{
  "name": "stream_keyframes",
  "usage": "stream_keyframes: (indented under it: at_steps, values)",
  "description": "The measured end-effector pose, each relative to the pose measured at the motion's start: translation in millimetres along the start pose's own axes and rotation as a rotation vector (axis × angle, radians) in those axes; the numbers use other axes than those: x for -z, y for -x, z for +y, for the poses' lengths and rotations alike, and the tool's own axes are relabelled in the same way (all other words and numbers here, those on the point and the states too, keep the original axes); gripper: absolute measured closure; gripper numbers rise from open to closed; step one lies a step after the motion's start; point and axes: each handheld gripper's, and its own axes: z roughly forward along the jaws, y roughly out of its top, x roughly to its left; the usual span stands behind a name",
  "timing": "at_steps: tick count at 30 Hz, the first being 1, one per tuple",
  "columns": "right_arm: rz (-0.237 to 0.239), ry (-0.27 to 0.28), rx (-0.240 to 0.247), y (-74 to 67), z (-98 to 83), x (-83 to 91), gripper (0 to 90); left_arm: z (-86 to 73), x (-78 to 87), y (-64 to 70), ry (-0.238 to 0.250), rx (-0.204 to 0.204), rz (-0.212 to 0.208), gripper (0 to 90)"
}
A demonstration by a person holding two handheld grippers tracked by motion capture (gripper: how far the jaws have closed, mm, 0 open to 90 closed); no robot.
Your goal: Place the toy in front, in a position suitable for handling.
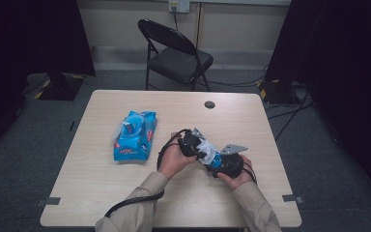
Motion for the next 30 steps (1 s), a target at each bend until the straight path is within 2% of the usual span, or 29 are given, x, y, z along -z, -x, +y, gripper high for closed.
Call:
stream_keyframes:
  at_steps: [6,11,13,18,22,27,30]
  values:
    - [0.000,0.000,0.000,0.0,0.0,0.0,25.3,-4.0,4.8,-10.6,0.007,0.015,0.030,82.1]
    - [-0.001,0.001,0.000,-0.1,0.0,0.0,25.3,-8.9,6.8,-19.9,0.003,0.037,0.027,82.1]
    - [-0.001,0.000,-0.001,-0.1,0.0,0.0,25.3,-9.0,6.7,-20.8,0.007,0.044,0.033,82.0]
    - [-0.001,0.000,0.000,-0.1,0.0,0.0,25.3,-6.7,8.0,-21.2,-0.005,0.033,0.044,82.1]
    - [-0.001,0.000,-0.001,-0.1,0.0,0.0,25.3,-8.1,10.3,-24.4,0.002,0.046,0.040,82.1]
    - [0.000,0.000,-0.001,-0.1,0.0,0.0,25.3,-11.6,16.2,-32.9,-0.001,0.057,0.078,82.1]
    - [0.000,0.000,0.000,-0.1,0.0,0.0,25.3,-16.1,17.8,-39.4,0.007,0.088,0.079,82.1]
